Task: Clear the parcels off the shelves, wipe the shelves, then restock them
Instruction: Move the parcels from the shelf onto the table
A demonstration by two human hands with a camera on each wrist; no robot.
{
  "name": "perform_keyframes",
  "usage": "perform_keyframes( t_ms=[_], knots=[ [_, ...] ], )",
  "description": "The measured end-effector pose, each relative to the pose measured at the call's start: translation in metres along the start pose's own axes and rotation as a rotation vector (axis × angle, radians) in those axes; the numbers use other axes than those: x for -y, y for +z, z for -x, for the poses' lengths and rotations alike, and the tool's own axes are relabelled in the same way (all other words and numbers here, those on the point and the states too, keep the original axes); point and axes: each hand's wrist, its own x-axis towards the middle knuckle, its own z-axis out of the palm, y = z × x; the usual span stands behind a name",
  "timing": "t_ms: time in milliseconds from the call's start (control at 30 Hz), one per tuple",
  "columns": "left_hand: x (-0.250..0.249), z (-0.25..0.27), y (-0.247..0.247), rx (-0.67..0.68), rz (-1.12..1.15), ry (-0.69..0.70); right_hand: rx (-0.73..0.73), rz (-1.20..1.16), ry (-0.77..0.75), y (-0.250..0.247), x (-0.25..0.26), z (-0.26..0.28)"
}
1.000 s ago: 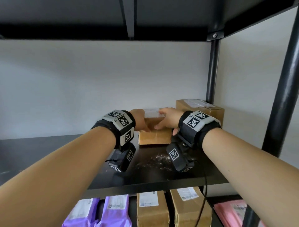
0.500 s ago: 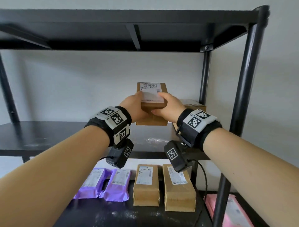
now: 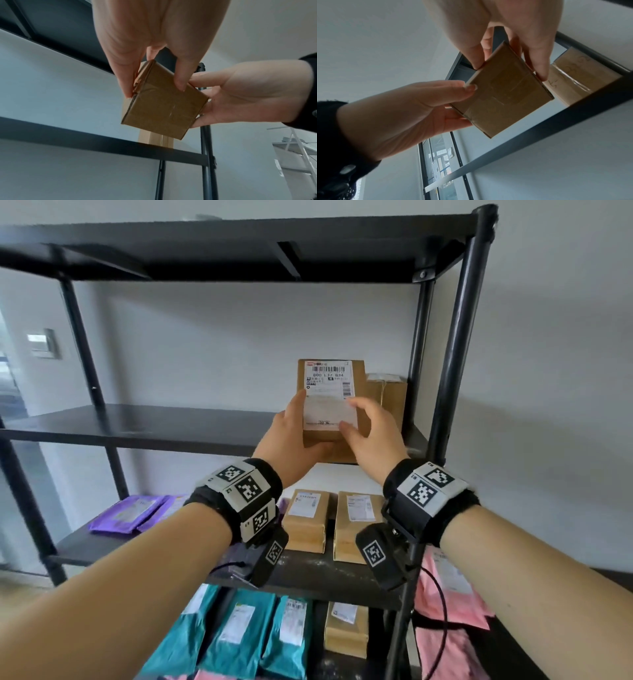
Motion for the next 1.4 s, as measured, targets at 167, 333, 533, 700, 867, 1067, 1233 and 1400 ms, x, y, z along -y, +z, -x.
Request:
perform_keyframes(
  t_ms=[167,333,533,700,867,1067,1233,1400],
  knots=[
    [-0.002,0.039,0.003,0.025,-0.180,-0.018,0.014,0.045,0.028,0.011,-0.011,0.038],
    [0.005,0.074,0.008,0.059,-0.234,0.020,0.033,0.059,0.041,0.027,-0.022,0.073],
    [0.018,0.105,0.025,0.153,-0.168,0.014,0.050,0.144,0.059,0.036,-0.035,0.114],
    [0.024,0.122,0.047,0.223,-0.179,0.000,0.065,0.163,0.144,0.030,-0.043,0.143],
    [0.018,0.131,0.074,0.339,-0.183,0.046,0.074,0.194,0.271,0.013,-0.057,0.169],
    [-0.001,0.135,0.124,0.471,-0.133,0.113,0.050,0.209,0.413,-0.022,-0.084,0.199],
    [-0.025,0.127,0.173,0.583,-0.089,0.181,0.026,0.268,0.506,-0.062,-0.122,0.208],
    [-0.049,0.102,0.240,0.656,-0.068,0.203,0.023,0.330,0.545,-0.106,-0.181,0.201]
  ],
)
